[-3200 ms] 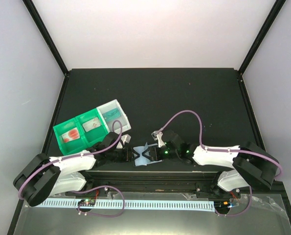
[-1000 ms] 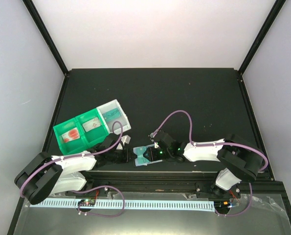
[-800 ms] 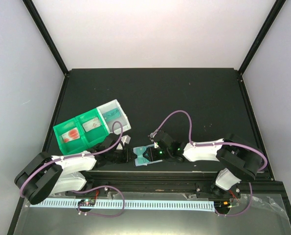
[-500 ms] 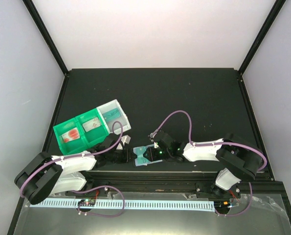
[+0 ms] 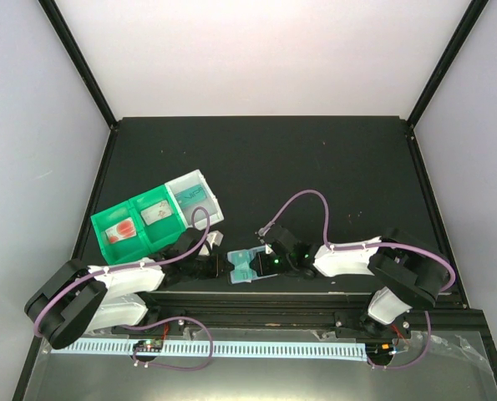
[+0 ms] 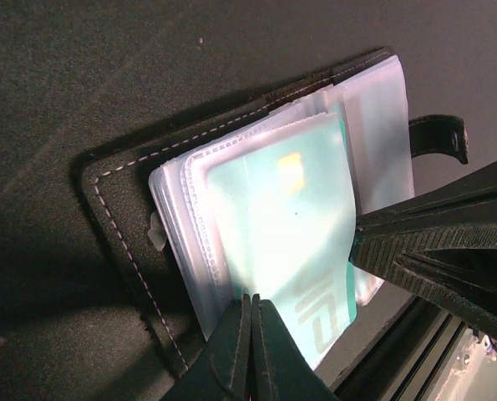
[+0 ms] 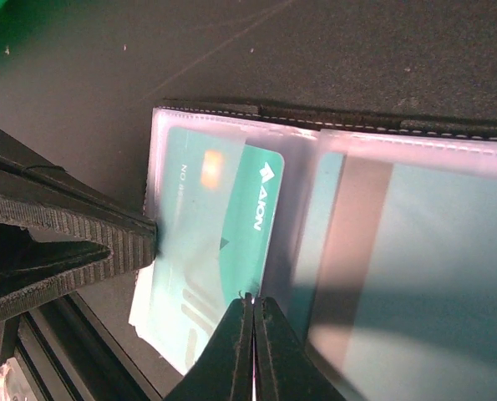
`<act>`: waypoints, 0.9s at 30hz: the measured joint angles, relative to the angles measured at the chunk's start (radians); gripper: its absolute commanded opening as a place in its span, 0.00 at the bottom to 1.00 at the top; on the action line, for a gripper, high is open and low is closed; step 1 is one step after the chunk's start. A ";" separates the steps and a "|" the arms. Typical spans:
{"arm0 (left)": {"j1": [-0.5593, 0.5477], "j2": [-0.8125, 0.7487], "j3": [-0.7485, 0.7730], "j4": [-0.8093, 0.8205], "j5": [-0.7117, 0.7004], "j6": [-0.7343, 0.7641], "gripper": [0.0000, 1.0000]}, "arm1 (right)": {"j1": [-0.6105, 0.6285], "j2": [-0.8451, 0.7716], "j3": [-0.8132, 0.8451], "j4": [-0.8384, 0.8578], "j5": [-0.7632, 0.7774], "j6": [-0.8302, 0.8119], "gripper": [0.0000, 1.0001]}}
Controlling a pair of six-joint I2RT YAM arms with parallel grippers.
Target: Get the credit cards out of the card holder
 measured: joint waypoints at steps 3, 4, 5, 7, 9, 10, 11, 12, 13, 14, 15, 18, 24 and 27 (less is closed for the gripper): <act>0.000 0.000 -0.003 0.006 0.000 0.000 0.02 | -0.006 -0.001 -0.010 0.012 -0.001 0.001 0.01; 0.000 0.000 -0.003 0.006 0.000 0.000 0.01 | -0.008 -0.004 -0.016 0.019 -0.002 0.000 0.01; 0.000 0.000 -0.003 0.006 0.000 0.000 0.02 | -0.010 -0.008 -0.022 0.023 -0.003 0.000 0.01; 0.000 0.000 -0.003 0.006 -0.001 0.000 0.02 | -0.016 -0.020 -0.037 0.032 -0.006 0.000 0.01; 0.000 -0.002 -0.004 0.006 -0.003 0.000 0.02 | -0.023 -0.040 -0.057 0.041 -0.010 0.001 0.01; 0.000 -0.004 -0.004 0.006 -0.005 0.001 0.02 | -0.027 -0.049 -0.067 0.045 -0.012 0.001 0.01; 0.000 -0.004 -0.005 0.006 -0.006 0.001 0.02 | -0.028 -0.056 -0.073 0.048 -0.013 0.001 0.01; 0.000 -0.004 -0.005 0.006 -0.007 0.001 0.02 | -0.030 -0.062 -0.079 0.051 -0.015 0.001 0.01; 0.000 -0.004 -0.005 0.006 -0.007 0.001 0.02 | -0.031 -0.064 -0.082 0.054 -0.018 0.002 0.01; 0.000 -0.004 -0.005 0.006 -0.007 0.001 0.01 | -0.032 -0.065 -0.082 0.057 -0.020 0.002 0.04; 0.000 -0.004 -0.005 0.006 -0.007 0.000 0.02 | -0.032 -0.065 -0.082 0.061 -0.022 0.004 0.09; 0.000 -0.005 -0.005 0.006 -0.008 0.001 0.02 | -0.032 -0.061 -0.082 0.071 -0.032 0.012 0.18; 0.000 -0.011 -0.011 0.007 -0.012 0.000 0.02 | -0.032 -0.036 -0.080 0.104 -0.046 0.027 0.21; 0.000 -0.011 -0.011 0.007 -0.012 0.000 0.02 | -0.032 -0.031 -0.079 0.112 -0.046 0.029 0.21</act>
